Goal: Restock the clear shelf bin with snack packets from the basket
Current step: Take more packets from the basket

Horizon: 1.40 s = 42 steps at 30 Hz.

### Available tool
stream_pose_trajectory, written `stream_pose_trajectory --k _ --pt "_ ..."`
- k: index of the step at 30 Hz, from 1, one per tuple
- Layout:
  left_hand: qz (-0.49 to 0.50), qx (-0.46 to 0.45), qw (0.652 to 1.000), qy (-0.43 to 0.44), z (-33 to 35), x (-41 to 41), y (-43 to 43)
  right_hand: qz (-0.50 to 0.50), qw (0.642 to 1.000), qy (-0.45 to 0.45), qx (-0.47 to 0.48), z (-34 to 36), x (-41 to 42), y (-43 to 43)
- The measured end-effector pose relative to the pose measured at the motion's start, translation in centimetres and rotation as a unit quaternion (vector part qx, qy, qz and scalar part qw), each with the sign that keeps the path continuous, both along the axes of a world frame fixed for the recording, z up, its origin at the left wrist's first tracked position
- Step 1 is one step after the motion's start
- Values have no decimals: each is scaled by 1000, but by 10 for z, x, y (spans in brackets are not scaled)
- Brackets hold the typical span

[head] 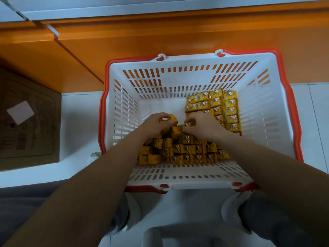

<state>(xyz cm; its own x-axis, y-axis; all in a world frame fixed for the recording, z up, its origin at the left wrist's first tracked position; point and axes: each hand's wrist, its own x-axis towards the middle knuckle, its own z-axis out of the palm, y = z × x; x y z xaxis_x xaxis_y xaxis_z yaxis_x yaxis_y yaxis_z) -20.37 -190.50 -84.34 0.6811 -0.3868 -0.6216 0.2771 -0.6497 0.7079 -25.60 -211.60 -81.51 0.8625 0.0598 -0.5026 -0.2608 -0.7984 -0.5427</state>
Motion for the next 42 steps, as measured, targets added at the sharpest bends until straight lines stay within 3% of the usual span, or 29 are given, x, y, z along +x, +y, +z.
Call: stream_pose_trajectory --k 4,12,14,21,28,36,42 --pt "28 6 999 -26 4 7 0 -51 996 -69 25 6 7 -5" --pt "104 -37 994 -19 38 24 -15 -112 984 -119 65 17 17 -14" --pt "104 -26 994 -20 46 29 -18 -119 983 -113 78 20 20 -15" --pt "96 -29 995 12 58 30 -30 7 993 -67 99 27 26 -16" --pt "155 -50 985 54 54 20 -39 -8 995 -19 100 12 25 -8" --pt "117 -184 954 205 51 24 -22 -46 989 -17 138 6 27 -13" --pt "105 -153 970 156 46 17 -17 -74 980 -11 185 4 26 -17"
